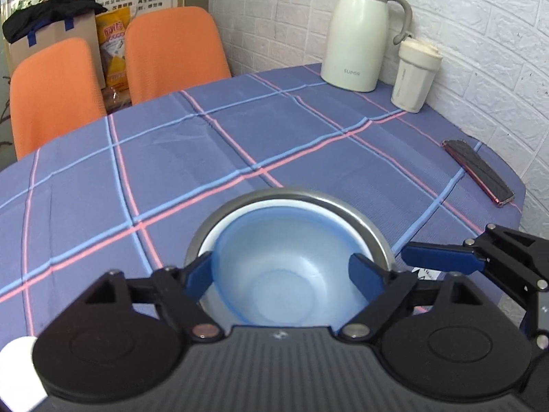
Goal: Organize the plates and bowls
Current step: 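Lower the blue bowl into the white bowl and open the left tool, then move the left tool to the steel bowl rim and grip it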
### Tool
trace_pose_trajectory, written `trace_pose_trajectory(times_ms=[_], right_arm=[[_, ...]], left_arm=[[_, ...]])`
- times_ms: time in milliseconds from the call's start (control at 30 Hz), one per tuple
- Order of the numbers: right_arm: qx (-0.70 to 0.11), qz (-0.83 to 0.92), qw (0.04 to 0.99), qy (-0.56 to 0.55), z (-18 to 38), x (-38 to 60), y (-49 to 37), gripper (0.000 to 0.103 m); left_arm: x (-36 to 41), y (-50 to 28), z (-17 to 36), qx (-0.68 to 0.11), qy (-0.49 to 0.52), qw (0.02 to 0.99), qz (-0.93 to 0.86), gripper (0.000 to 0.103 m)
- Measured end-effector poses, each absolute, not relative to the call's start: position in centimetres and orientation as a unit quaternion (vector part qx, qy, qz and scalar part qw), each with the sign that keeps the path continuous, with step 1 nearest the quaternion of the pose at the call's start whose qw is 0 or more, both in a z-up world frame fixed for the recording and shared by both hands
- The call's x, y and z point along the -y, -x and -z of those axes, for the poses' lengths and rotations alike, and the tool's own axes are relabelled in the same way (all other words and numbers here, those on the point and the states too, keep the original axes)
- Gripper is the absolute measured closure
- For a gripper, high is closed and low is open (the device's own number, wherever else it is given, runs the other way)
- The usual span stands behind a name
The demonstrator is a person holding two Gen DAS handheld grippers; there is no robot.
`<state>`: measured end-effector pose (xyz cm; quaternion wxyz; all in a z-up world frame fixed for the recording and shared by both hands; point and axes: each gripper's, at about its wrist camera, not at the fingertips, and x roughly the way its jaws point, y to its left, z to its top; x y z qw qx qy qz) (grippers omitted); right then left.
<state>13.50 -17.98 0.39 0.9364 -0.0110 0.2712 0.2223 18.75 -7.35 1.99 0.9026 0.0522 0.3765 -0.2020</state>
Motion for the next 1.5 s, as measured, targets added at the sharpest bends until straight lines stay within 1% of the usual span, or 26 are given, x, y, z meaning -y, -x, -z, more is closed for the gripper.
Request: trace_pose_trajectory(times_ms=[33,67,100,267,367,667,833,1100,1300,1500], right_arm=[[-0.272,-0.218,0.937,0.009,-0.2,18.3,-13.3,0.032],[-0.274,-0.214,0.938,0.008,0.0,18.5,-13.1,0.032],[-0.273,-0.209,0.939,0.004,0.0,18.9,-12.9,0.032],[-0.272,-0.189,0.942,-0.056,0.6,21.2,-11.6,0.032],[-0.277,-0.181,0.939,-0.089,0.9,21.9,-11.4,0.032],[-0.280,-0.168,0.937,-0.125,1.4,22.7,-11.2,0.032],[-0.293,-0.152,0.932,-0.150,1.8,23.0,-12.3,0.032],[-0.300,-0.157,0.932,-0.132,1.8,21.6,-15.2,0.031],[-0.318,-0.169,0.929,-0.088,2.5,20.3,-17.1,0.031],[-0.349,-0.164,0.922,-0.044,3.3,19.6,-19.0,0.031]], left_arm=[[7.2,-18.5,-2.4,-0.371,-0.052,0.905,0.201,0.010],[7.0,-18.2,-2.9,-0.361,-0.049,0.910,0.199,0.004],[6.6,-17.8,-3.4,-0.348,-0.044,0.915,0.197,0.001],[5.3,-16.3,-6.3,-0.313,-0.004,0.928,0.202,0.001],[4.5,-15.7,-6.8,-0.303,0.007,0.936,0.178,0.001],[2.5,-16.3,-3.5,-0.359,0.032,0.924,0.130,0.001],[2.0,-17.1,-2.9,-0.363,0.030,0.924,0.120,0.001],[1.1,-19.3,-2.0,-0.382,0.022,0.917,0.111,0.001],[0.6,-20.9,-1.4,-0.401,0.014,0.909,0.108,0.001],[2.2,-21.7,-0.7,-0.412,-0.010,0.902,0.131,0.001]])
